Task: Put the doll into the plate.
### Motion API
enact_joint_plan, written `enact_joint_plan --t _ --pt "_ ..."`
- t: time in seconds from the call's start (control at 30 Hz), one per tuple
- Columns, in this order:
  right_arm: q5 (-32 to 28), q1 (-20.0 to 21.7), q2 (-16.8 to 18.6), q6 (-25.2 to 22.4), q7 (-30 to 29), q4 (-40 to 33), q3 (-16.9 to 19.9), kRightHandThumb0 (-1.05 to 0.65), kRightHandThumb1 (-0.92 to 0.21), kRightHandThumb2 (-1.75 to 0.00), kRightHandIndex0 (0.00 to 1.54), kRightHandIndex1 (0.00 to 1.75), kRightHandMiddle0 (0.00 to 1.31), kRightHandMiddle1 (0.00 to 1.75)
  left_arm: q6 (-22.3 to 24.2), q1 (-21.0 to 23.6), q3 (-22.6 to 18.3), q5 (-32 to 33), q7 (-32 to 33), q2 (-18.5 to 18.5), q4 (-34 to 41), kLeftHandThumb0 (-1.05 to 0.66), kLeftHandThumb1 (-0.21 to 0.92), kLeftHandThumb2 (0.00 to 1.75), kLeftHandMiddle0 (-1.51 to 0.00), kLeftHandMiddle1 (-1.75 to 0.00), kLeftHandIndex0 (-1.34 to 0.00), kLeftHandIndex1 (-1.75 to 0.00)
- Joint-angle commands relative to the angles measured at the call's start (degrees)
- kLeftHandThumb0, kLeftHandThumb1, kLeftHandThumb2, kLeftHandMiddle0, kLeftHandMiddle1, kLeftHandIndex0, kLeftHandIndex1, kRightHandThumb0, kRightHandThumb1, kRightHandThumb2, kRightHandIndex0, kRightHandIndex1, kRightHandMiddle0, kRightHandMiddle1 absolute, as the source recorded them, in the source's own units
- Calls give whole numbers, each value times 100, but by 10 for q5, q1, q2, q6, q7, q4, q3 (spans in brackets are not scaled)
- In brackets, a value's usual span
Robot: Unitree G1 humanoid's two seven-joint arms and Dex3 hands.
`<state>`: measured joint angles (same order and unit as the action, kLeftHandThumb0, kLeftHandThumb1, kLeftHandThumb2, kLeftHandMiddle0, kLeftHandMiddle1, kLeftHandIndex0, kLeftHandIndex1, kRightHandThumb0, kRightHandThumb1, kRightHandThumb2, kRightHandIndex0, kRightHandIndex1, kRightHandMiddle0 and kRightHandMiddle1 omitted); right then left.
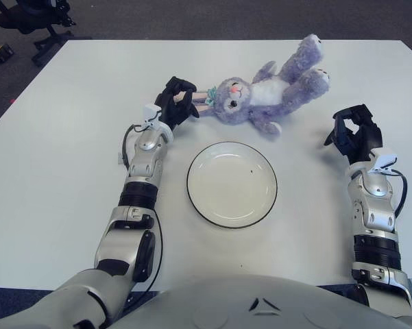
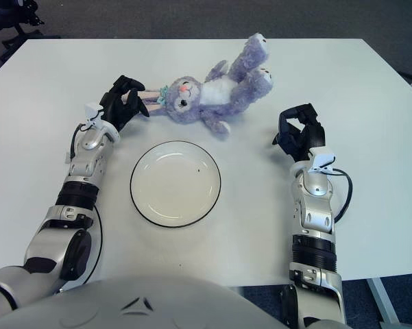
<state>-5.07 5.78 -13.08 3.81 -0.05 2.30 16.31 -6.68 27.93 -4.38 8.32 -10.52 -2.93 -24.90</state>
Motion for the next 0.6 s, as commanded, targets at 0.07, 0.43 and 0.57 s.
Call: enact_joint_plan --t 0.07,0.43,0.57 --pt "2 -3 -5 -5 0 -6 2 -36 -87 -58 87 172 24 175 -8 11 1 -4 -5 -5 -4 -35 88 55 -85 -175 -23 -175" --pt "3 -5 -6 -9 2 -9 2 -36 -87 -58 88 172 24 175 -31 11 3 -10 -5 -6 -15 -35 86 58 -84 -175 -24 -175" --pt "4 -4 -6 -12 1 -10 0 -36 -87 -58 88 172 24 175 -34 11 3 -9 -6 -7 -18 -35 86 59 -84 -175 -25 -175"
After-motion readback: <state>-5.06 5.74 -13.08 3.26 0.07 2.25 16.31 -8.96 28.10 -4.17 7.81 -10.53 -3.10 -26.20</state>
